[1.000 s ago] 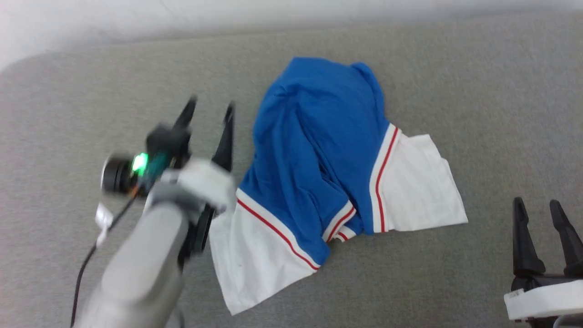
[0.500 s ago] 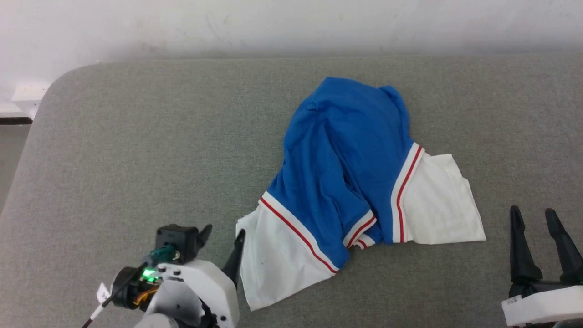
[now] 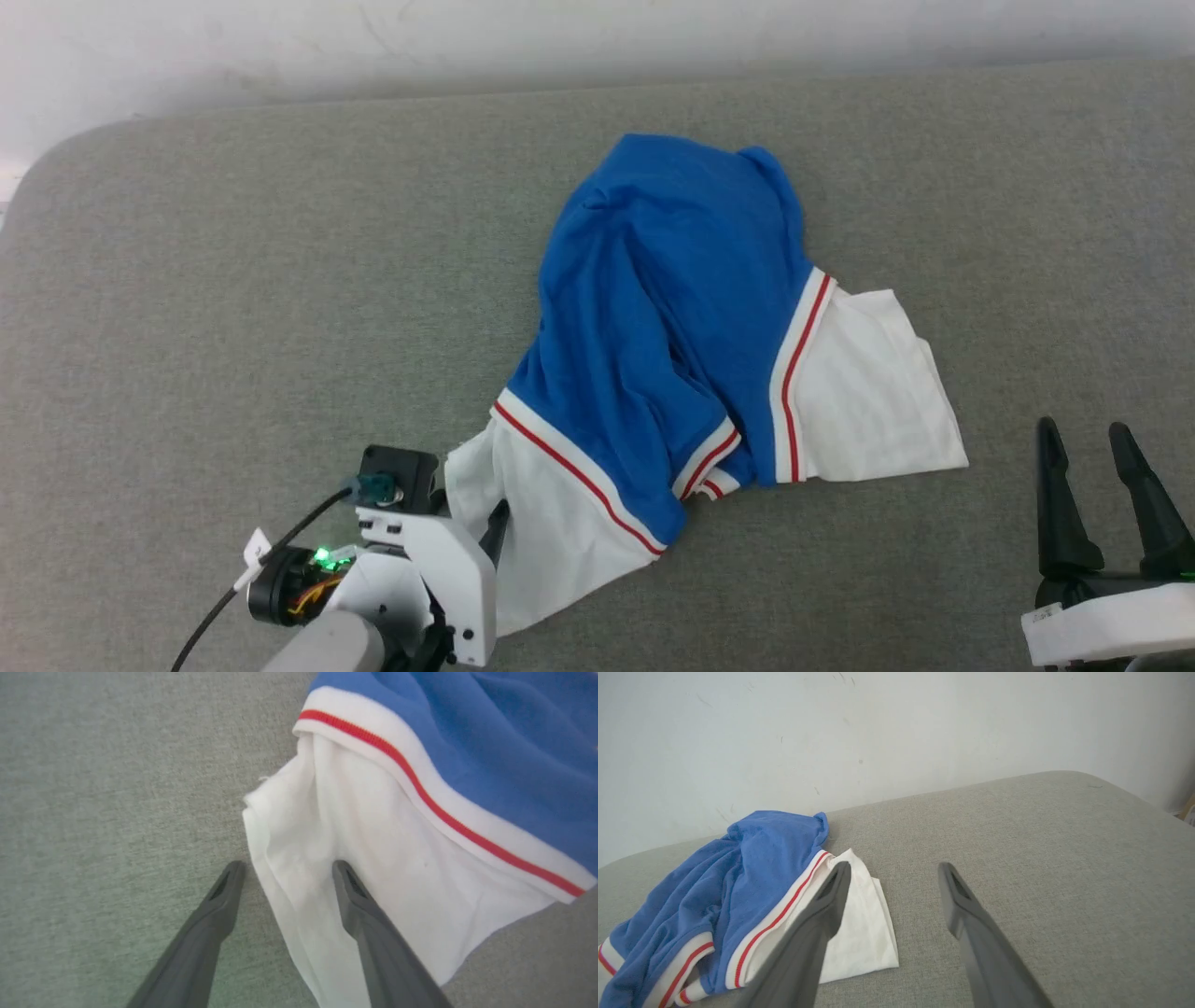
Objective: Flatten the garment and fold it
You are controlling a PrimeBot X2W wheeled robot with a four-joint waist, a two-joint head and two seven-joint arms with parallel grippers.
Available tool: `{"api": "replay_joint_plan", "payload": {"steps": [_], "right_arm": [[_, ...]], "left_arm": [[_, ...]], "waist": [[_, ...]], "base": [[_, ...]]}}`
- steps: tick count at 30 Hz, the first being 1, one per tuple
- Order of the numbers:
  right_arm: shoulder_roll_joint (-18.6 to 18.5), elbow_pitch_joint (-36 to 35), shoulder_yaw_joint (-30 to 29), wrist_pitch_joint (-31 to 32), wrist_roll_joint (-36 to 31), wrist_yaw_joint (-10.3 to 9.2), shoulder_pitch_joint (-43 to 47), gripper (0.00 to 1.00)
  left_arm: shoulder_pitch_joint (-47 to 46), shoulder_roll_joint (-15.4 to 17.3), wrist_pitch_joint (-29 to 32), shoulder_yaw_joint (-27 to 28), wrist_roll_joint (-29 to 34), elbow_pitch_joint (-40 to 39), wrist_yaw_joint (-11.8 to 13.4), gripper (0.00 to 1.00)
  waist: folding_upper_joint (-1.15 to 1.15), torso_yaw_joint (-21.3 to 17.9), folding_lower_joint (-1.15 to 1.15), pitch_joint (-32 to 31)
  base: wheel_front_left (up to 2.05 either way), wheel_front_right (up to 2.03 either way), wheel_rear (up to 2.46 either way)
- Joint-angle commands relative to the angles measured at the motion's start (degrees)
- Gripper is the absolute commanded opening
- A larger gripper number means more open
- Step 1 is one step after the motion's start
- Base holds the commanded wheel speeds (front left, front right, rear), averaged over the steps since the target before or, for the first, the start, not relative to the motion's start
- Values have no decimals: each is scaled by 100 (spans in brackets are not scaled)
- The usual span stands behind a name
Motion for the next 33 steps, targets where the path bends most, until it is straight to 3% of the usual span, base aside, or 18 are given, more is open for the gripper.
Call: {"api": "replay_joint_plan", "payload": {"steps": [1, 4, 5, 7, 12, 21, 25, 33], "right_arm": [[16, 4, -11, -38, 46, -4, -74, 100], [16, 47, -16, -71, 70, -4, -110, 100], [16, 61, -13, -82, 77, -4, -124, 100], [16, 83, 0, -103, 88, -4, -147, 100], [16, 76, -13, -119, 103, -4, -134, 100], [16, -26, -28, 12, -24, -4, -92, 100], [16, -186, 66, 271, -283, -4, -233, 100], [16, -326, 86, 1158, -971, -4, -802, 100]], "left_arm": [[-83, -52, 124, -32, -98, 133, -34, 100], [-97, -124, 288, -58, -216, 314, -40, 98], [-106, -125, 316, -74, -219, 376, -46, 70], [-127, -131, 313, -90, -226, 483, -75, 0], [-123, -182, 85, 7, -348, 478, -179, 0], [162, -77, -967, 793, -377, -132, 295, 0], [437, 188, -1064, 1049, -415, -336, 425, 0], [741, 314, -1107, 1292, -524, -738, 634, 0]], "waist": [[0, -113, 0, 94], [0, -162, 0, 125], [0, -175, 0, 132], [0, -196, 0, 141], [0, -191, 0, 106], [0, -45, 0, -116], [0, -14, 0, -120], [0, 46, 0, 40]], "base": [[0, 0, 0], [0, 0, 0], [0, 0, 0], [0, 0, 0], [0, 0, 0], [0, 0, 0], [0, 0, 0], [0, 0, 0]]}}
